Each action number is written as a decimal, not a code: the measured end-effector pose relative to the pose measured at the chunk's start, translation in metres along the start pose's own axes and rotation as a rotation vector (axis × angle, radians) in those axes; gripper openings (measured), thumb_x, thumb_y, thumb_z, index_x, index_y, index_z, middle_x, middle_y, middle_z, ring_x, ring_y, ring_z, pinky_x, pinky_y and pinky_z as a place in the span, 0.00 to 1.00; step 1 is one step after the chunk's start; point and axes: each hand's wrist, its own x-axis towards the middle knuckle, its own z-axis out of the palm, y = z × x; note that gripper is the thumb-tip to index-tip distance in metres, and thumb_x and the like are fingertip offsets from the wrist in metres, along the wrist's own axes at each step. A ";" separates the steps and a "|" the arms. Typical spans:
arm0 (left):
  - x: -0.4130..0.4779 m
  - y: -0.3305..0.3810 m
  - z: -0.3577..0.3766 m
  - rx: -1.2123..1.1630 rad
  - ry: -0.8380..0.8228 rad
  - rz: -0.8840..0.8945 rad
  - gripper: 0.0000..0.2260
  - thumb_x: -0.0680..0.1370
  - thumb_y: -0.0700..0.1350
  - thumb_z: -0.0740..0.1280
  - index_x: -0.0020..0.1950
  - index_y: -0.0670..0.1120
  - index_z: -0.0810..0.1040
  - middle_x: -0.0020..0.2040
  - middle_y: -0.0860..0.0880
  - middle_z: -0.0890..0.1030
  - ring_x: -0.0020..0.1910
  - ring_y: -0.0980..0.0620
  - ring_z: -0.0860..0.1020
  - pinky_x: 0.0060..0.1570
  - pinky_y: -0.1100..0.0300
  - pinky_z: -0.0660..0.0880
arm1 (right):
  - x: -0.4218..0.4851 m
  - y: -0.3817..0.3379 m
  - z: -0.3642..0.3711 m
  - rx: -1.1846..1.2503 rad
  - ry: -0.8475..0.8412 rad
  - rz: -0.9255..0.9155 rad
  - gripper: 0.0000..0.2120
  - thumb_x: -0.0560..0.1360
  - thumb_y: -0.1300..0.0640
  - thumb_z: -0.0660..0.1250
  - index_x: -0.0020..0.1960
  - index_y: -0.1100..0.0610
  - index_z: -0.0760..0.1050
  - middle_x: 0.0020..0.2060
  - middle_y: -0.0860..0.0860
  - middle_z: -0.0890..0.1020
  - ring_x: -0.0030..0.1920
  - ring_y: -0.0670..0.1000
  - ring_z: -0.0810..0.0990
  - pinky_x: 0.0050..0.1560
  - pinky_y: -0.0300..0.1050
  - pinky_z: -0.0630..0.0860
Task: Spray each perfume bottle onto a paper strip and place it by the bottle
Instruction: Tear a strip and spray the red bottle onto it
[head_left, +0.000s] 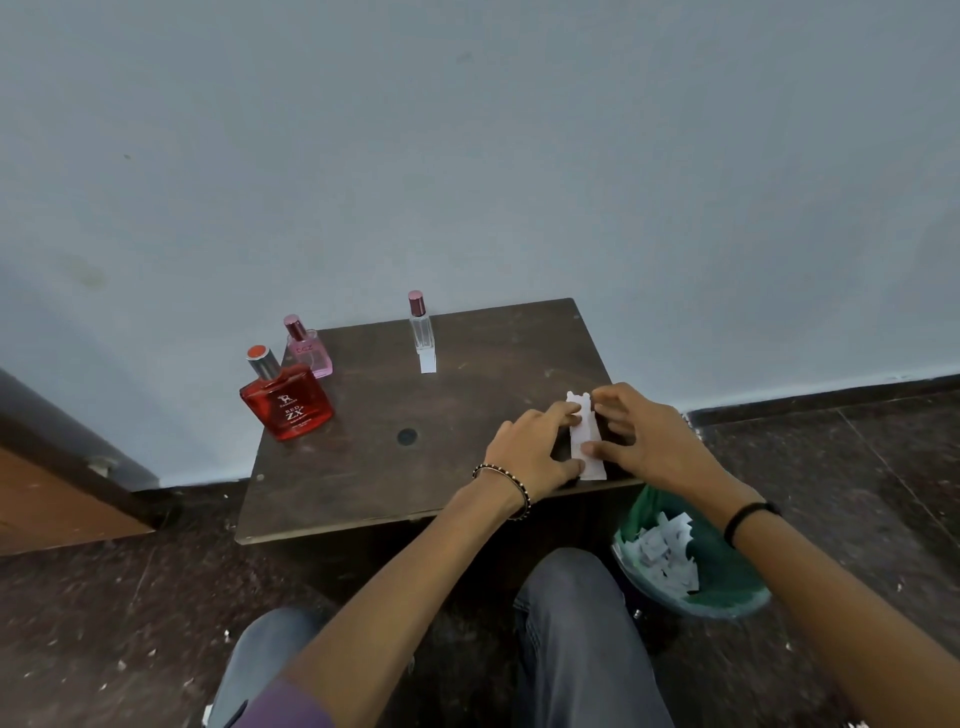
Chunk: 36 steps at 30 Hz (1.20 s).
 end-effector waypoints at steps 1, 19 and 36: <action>0.001 0.000 0.001 0.000 0.002 -0.001 0.30 0.75 0.51 0.70 0.75 0.52 0.63 0.71 0.56 0.75 0.69 0.49 0.70 0.62 0.51 0.66 | 0.000 0.002 -0.001 0.004 0.005 0.008 0.29 0.73 0.57 0.78 0.70 0.56 0.70 0.69 0.55 0.78 0.69 0.53 0.77 0.61 0.36 0.71; -0.010 -0.002 0.003 -0.324 0.167 -0.049 0.15 0.80 0.44 0.65 0.67 0.48 0.76 0.61 0.48 0.83 0.61 0.49 0.79 0.62 0.54 0.75 | -0.005 -0.010 0.020 -0.101 0.400 -0.167 0.08 0.76 0.64 0.73 0.55 0.61 0.78 0.47 0.55 0.86 0.48 0.50 0.85 0.49 0.35 0.79; -0.069 -0.084 -0.055 -1.362 0.572 -0.676 0.04 0.77 0.38 0.72 0.44 0.38 0.85 0.40 0.40 0.85 0.38 0.47 0.84 0.48 0.53 0.84 | 0.014 -0.108 0.112 0.063 0.185 -0.538 0.08 0.75 0.60 0.75 0.51 0.60 0.80 0.46 0.50 0.85 0.45 0.42 0.84 0.49 0.30 0.79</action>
